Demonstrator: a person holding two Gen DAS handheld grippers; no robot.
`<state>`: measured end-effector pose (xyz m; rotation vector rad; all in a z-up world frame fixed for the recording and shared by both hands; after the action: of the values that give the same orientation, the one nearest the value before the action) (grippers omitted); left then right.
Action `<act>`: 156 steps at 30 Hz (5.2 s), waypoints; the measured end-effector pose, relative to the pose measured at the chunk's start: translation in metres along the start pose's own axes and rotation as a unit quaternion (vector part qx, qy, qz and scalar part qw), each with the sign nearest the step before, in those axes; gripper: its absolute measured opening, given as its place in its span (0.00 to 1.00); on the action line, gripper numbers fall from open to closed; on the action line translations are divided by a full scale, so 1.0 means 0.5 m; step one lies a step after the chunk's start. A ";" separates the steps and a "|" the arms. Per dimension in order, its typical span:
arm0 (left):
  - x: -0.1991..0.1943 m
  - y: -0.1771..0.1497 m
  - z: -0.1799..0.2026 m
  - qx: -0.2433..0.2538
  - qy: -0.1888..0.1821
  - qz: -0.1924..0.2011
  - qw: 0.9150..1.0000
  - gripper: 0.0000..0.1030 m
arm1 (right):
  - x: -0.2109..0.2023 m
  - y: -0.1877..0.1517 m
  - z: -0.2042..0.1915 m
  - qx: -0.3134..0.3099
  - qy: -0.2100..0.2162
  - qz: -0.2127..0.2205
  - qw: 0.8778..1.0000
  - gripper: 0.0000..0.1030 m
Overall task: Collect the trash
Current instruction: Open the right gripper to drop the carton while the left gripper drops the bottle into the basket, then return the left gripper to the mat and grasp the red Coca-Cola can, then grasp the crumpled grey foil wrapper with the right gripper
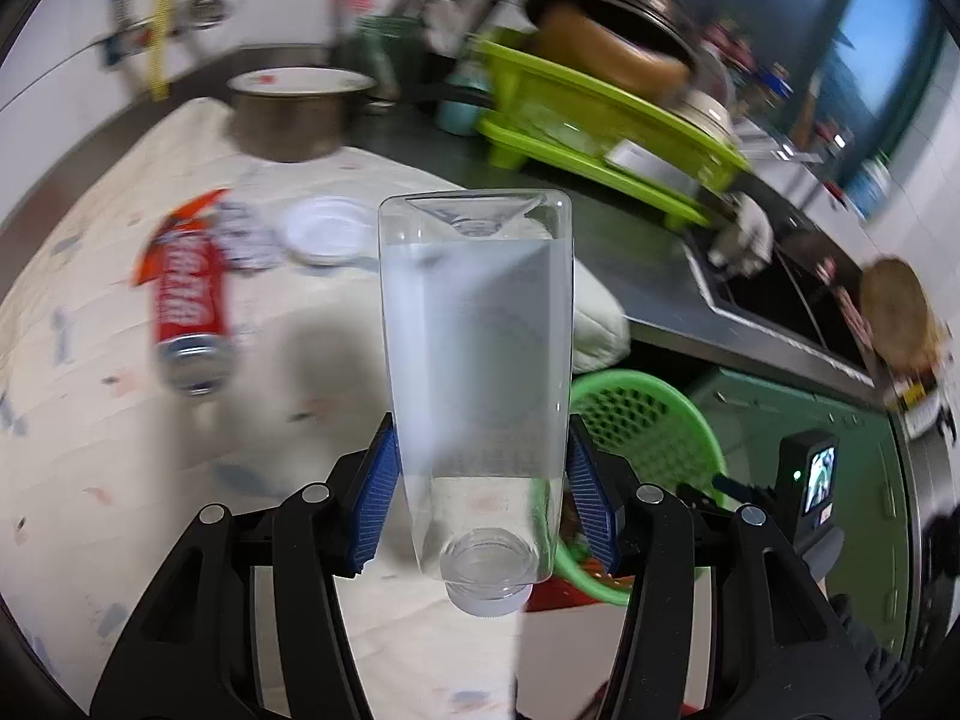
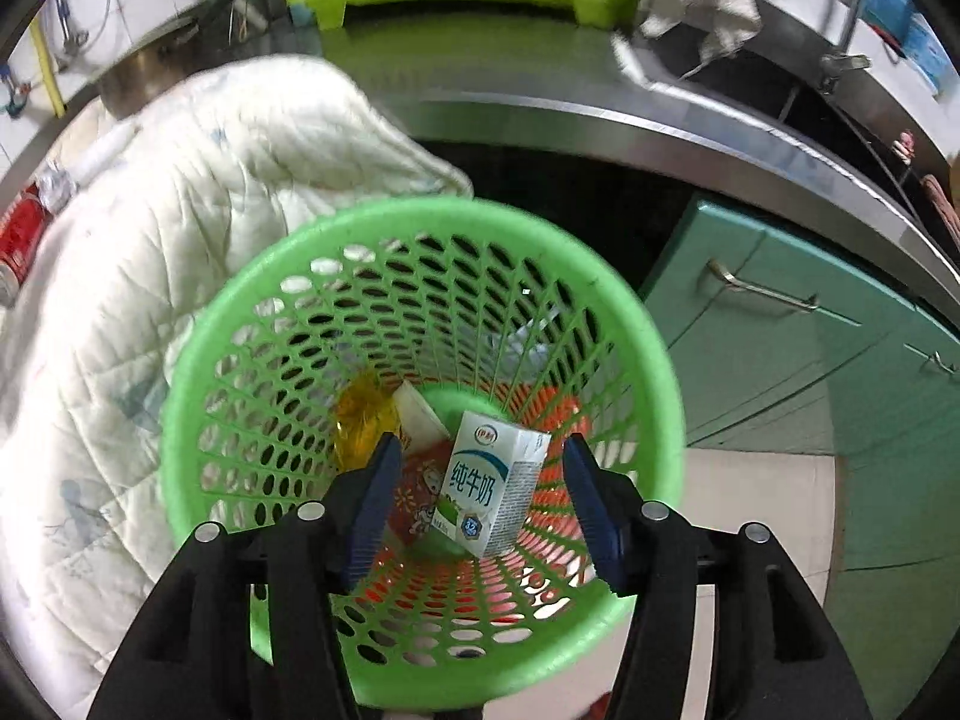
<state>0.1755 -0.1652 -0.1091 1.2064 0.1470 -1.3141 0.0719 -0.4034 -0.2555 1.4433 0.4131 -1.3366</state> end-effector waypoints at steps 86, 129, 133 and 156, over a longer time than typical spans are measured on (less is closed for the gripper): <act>-0.010 0.118 -0.387 -0.156 0.172 0.034 0.972 0.77 | -0.248 0.124 -0.270 -0.116 0.131 0.147 0.974 0.70; -0.231 0.001 -0.436 -0.165 0.150 0.093 0.971 0.57 | -0.233 0.336 -0.724 -0.316 0.225 0.183 0.903 0.59; -0.262 -0.014 -0.444 -0.166 0.156 0.103 0.968 0.57 | -0.217 0.355 -0.779 -0.333 0.216 0.186 0.899 0.58; -0.289 -0.026 -0.450 -0.176 0.155 0.118 0.965 0.57 | -0.148 0.372 -0.871 -0.365 0.172 0.158 0.901 0.29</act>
<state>0.2346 0.0960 -0.1169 1.0774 0.4308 -0.8419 0.4153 -0.0743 -0.1960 1.0318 0.7776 -0.5509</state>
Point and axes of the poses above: each gripper's, at about its wrist camera, not at the fingertips, and x roughly the way its jaws point, z to its right, y to its top, the point moved 3 cm from there along x, roughly the way its jaws point, and after that the axes turned 14 degrees about -y, right-handed, at the moved point
